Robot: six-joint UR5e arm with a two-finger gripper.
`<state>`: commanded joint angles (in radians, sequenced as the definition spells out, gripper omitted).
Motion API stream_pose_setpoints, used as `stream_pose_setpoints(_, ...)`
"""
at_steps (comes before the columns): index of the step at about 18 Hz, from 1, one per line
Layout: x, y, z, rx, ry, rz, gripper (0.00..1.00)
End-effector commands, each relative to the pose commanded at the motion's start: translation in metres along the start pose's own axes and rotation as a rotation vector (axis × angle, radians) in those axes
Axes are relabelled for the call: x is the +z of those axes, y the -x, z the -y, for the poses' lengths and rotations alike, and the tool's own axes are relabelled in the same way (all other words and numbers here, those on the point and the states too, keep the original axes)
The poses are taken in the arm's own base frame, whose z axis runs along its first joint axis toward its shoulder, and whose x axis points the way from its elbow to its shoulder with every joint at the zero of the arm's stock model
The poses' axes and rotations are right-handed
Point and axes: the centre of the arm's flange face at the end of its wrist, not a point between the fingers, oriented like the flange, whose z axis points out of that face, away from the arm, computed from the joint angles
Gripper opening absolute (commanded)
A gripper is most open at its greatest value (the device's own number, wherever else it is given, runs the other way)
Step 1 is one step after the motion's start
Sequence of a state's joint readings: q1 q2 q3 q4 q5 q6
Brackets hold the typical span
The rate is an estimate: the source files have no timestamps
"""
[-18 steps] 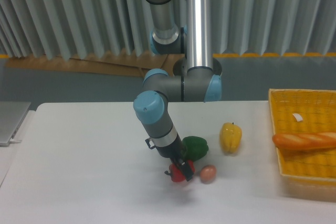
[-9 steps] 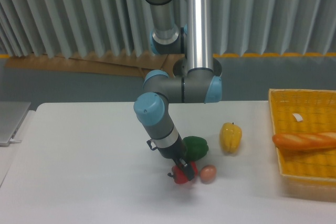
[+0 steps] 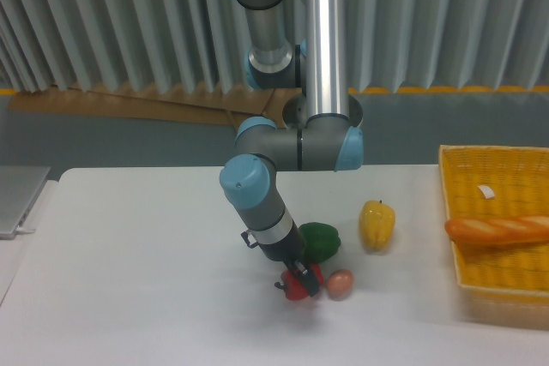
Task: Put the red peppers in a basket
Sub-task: 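Lift the red pepper and carry it over the yellow basket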
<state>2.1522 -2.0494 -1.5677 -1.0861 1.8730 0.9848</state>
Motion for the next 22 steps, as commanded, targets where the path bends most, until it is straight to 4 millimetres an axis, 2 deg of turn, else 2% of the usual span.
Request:
stream_pose_setpoints(1, 0.000, 0.000, 0.000, 0.000, -0.001, -0.001, 0.44)
stream_pose_setpoints(3, 0.000, 0.000, 0.000, 0.000, 0.000, 0.000, 0.42)
stream_pose_setpoints(4, -0.001, 0.000, 0.000, 0.000, -0.001, 0.001, 0.36)
stream_pose_setpoints(9, -0.003, 0.002, -0.002, -0.013, -0.002, 0.003, 0.33)
stream_pose_setpoints(11, -0.017, 0.004, -0.012, -0.027, -0.013, 0.017, 0.29)
stream_pose_setpoints(15, -0.045, 0.005, -0.028, -0.043, -0.038, 0.045, 0.30)
stream_pose_setpoints(22, -0.069, 0.017, -0.062, -0.081, -0.049, 0.053, 0.30)
